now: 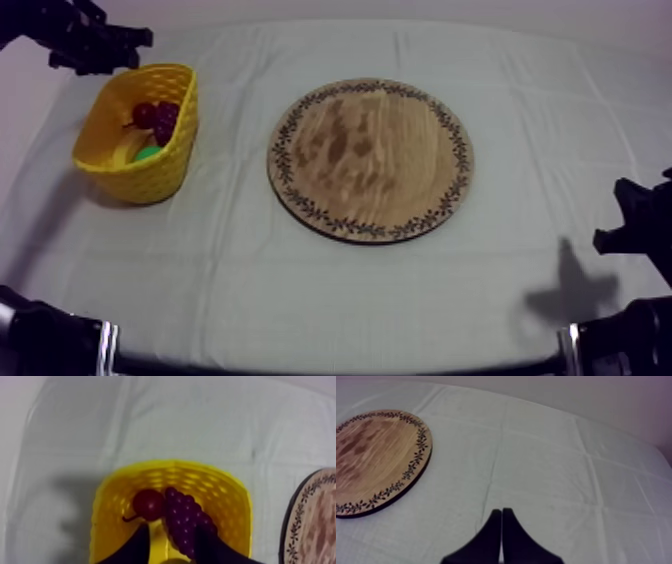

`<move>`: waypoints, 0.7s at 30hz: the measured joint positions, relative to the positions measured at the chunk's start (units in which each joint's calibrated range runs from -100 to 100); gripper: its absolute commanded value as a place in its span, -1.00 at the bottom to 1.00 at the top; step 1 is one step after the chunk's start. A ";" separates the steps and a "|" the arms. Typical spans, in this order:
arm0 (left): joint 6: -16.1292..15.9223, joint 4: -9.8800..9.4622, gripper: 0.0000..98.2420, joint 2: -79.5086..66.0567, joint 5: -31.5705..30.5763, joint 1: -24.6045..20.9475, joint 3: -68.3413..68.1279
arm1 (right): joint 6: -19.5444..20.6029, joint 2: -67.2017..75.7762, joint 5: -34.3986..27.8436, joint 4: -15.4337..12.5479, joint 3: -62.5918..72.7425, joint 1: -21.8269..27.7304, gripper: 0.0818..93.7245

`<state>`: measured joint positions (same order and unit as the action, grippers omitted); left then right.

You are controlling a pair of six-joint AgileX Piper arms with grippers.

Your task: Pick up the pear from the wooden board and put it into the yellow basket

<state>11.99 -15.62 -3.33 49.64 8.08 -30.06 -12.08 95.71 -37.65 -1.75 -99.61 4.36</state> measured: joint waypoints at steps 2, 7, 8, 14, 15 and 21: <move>-0.14 -0.18 -0.68 -3.23 -2.01 -0.16 -1.66 | 0.00 0.00 0.00 0.00 0.00 0.00 -0.99; 0.34 -0.97 -0.80 -13.22 -9.05 -0.74 -8.58 | 0.00 0.00 0.00 0.00 0.00 0.00 -0.99; 0.34 -0.97 -0.82 -15.08 -10.51 -0.79 -9.95 | 0.00 0.00 0.00 0.00 0.00 0.00 -0.99; 0.25 -1.02 -0.90 -29.62 -17.62 -0.75 -20.95 | 0.00 0.00 0.00 0.00 0.00 0.00 -0.99; 0.21 -1.02 -0.91 -32.29 -18.41 -0.72 -22.94 | 0.00 0.00 0.00 0.00 0.00 0.00 -0.99; -0.49 -0.96 -0.99 -48.25 -19.94 -0.49 -34.71 | 0.00 0.00 0.00 0.00 0.00 0.00 -0.99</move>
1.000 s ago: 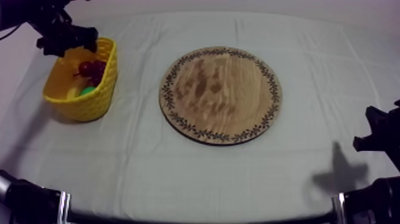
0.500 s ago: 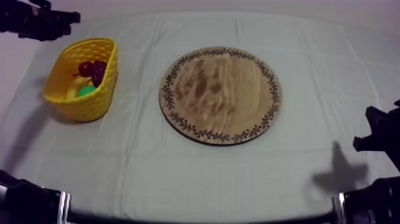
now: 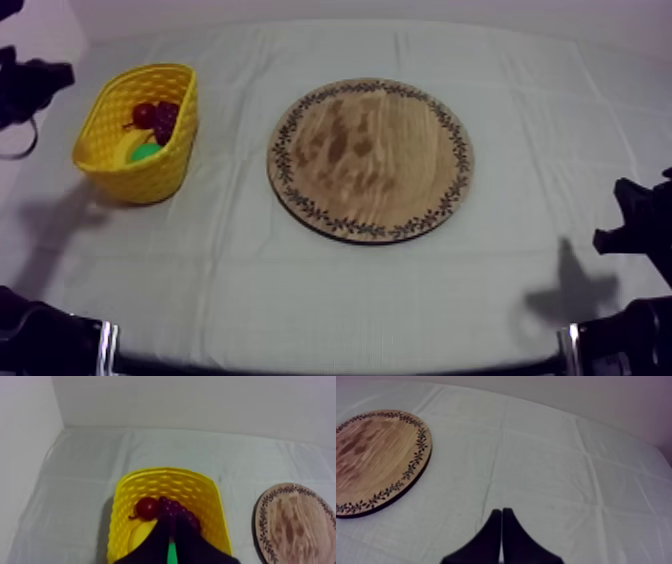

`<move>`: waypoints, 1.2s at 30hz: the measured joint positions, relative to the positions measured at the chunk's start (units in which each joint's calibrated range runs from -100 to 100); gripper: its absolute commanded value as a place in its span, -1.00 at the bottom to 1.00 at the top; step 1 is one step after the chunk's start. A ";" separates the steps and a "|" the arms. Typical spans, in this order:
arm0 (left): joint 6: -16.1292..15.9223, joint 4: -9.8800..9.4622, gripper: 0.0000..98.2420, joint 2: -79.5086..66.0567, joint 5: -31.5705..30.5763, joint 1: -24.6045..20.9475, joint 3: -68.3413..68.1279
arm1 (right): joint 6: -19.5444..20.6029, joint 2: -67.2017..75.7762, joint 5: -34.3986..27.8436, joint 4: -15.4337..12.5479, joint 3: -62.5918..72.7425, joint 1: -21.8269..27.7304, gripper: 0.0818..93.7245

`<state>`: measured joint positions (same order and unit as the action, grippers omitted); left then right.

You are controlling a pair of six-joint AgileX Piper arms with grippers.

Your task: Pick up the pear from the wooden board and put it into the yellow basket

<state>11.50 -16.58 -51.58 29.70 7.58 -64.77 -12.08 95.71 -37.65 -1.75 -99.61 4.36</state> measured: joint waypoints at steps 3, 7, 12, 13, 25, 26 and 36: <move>-0.70 0.00 -0.99 -8.78 0.90 0.01 -5.44 | 0.00 0.00 0.00 0.00 0.00 0.00 -0.99; -1.20 -0.13 -1.00 -19.09 1.22 -0.29 -12.37 | 0.00 0.00 0.00 0.00 0.00 0.00 -0.99; -1.06 -0.07 -1.00 -29.88 1.05 -0.29 -20.04 | 0.00 0.00 0.00 0.00 0.00 0.00 -0.99; -0.94 -0.07 -1.00 -31.76 0.93 -0.29 -21.43 | 0.00 0.00 0.00 0.00 0.00 0.00 -0.99; -3.49 4.12 -1.00 -42.97 -2.94 -2.60 -33.24 | 0.00 0.00 0.00 0.00 0.00 0.00 -0.99; -4.37 5.22 -1.00 -43.43 -2.94 -2.89 -33.79 | 0.00 0.00 0.00 0.00 0.00 0.00 -0.99; -13.13 12.55 -1.00 -48.24 2.05 -4.72 -35.06 | 0.00 0.00 0.00 0.00 0.00 0.00 -0.99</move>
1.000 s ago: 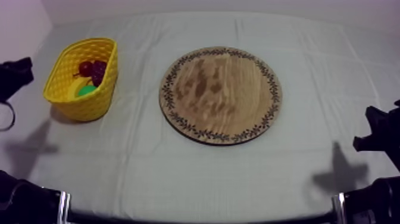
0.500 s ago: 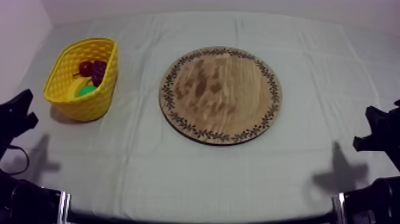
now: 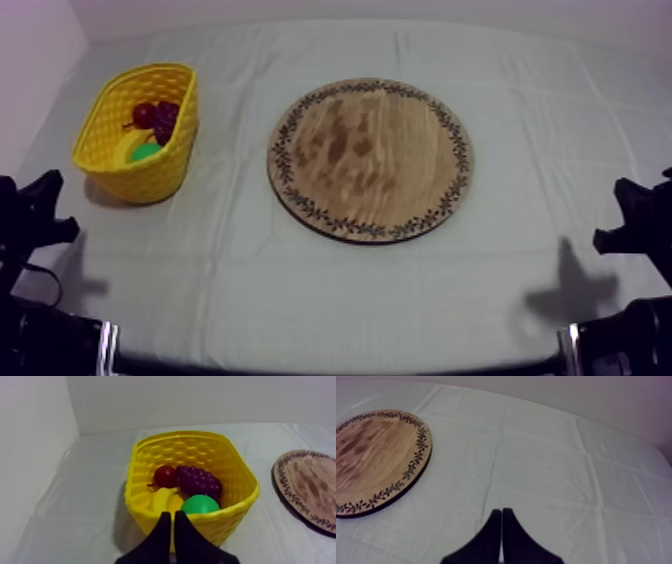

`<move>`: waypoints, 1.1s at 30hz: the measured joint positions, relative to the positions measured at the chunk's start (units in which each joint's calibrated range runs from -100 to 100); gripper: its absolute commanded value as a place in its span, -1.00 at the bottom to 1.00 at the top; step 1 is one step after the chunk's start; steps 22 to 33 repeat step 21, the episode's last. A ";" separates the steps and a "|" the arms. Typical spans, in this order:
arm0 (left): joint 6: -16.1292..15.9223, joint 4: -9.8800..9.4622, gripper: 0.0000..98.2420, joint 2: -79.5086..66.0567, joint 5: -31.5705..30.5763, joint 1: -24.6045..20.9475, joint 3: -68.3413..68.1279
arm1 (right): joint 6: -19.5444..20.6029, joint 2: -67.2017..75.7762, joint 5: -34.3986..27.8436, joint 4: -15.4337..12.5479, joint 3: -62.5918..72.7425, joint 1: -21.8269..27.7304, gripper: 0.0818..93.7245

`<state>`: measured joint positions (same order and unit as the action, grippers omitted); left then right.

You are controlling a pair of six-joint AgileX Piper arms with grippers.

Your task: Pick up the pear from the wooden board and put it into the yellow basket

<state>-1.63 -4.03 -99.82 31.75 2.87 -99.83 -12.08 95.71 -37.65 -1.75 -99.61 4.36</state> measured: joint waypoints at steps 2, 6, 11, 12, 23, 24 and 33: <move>-0.79 0.11 -0.99 -0.07 -0.08 -0.04 0.00 | 0.00 0.00 0.00 0.00 0.00 0.00 -0.99; -1.63 0.22 -1.00 -0.18 -0.70 -0.08 0.00 | 0.00 0.00 0.00 0.00 0.00 0.00 -0.99; -1.56 0.72 -1.00 -0.18 -0.21 -0.08 -0.02 | 0.00 0.00 0.00 0.00 0.00 0.00 -0.99; -1.64 0.91 -1.00 -0.18 -0.12 -0.08 -0.02 | 0.00 0.00 0.00 0.00 0.00 0.00 -0.99; -2.08 1.29 -1.00 -0.18 1.70 -0.08 0.30 | 0.00 0.00 0.00 0.00 0.00 0.00 -0.99; -2.08 1.29 -1.00 -0.18 1.70 -0.08 0.30 | 0.00 0.00 0.00 0.00 0.00 0.00 -0.99; -2.08 1.29 -1.00 -0.18 1.70 -0.08 0.30 | 0.00 0.00 0.00 0.00 0.00 0.00 -0.99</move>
